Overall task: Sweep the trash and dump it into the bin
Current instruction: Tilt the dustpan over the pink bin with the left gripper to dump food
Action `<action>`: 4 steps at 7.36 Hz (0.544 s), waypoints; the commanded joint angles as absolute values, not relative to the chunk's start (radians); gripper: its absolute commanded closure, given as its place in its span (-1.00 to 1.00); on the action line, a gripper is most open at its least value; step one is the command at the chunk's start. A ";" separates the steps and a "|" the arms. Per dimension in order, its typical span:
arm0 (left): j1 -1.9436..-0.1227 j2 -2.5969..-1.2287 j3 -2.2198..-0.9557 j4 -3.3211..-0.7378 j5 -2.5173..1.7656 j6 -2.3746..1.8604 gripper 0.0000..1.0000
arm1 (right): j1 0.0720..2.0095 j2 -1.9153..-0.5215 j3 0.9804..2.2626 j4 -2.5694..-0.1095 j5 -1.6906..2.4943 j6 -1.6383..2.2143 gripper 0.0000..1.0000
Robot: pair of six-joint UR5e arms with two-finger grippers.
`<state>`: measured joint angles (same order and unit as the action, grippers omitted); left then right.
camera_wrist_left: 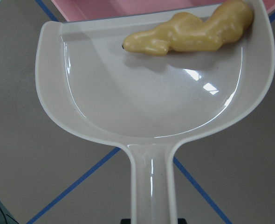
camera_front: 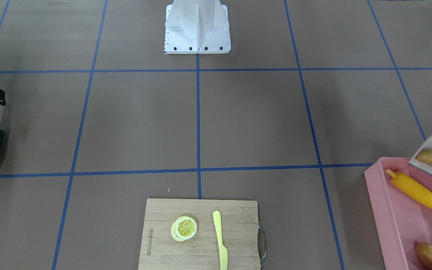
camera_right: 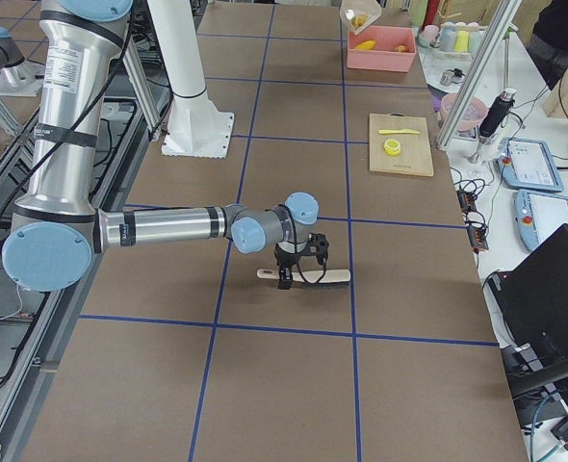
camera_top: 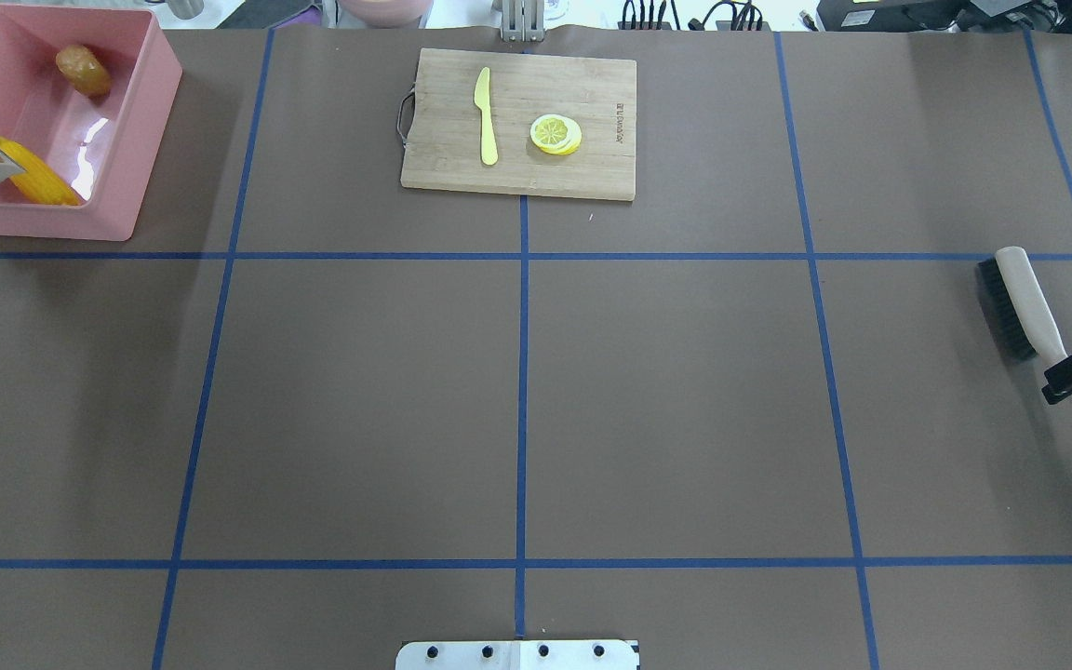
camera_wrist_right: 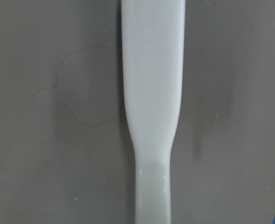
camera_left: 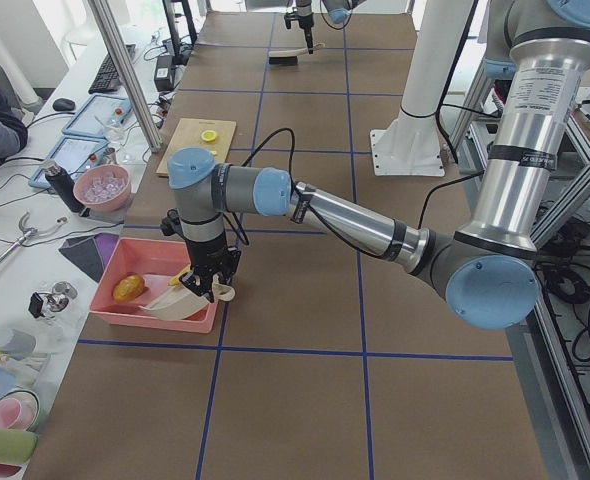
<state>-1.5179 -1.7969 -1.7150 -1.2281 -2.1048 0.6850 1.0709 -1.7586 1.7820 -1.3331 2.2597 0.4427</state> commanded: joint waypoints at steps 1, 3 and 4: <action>-1.513 -1.863 -1.660 -1.149 -2.062 0.773 0.99 | 1.165 -1.737 1.807 -1.325 2.264 0.442 -1.00; -1.520 -1.966 -1.570 -1.086 -2.002 0.856 1.00 | 1.311 -1.675 1.815 -1.322 2.257 0.439 -1.00; -1.522 -2.026 -1.499 -1.054 -1.997 0.933 1.00 | 1.375 -1.672 1.804 -1.330 2.252 0.443 -1.00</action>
<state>-1.5185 -1.9538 -1.5756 -1.0950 -2.0091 0.8572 1.2905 -1.6898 1.8098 -1.3248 2.2568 0.4398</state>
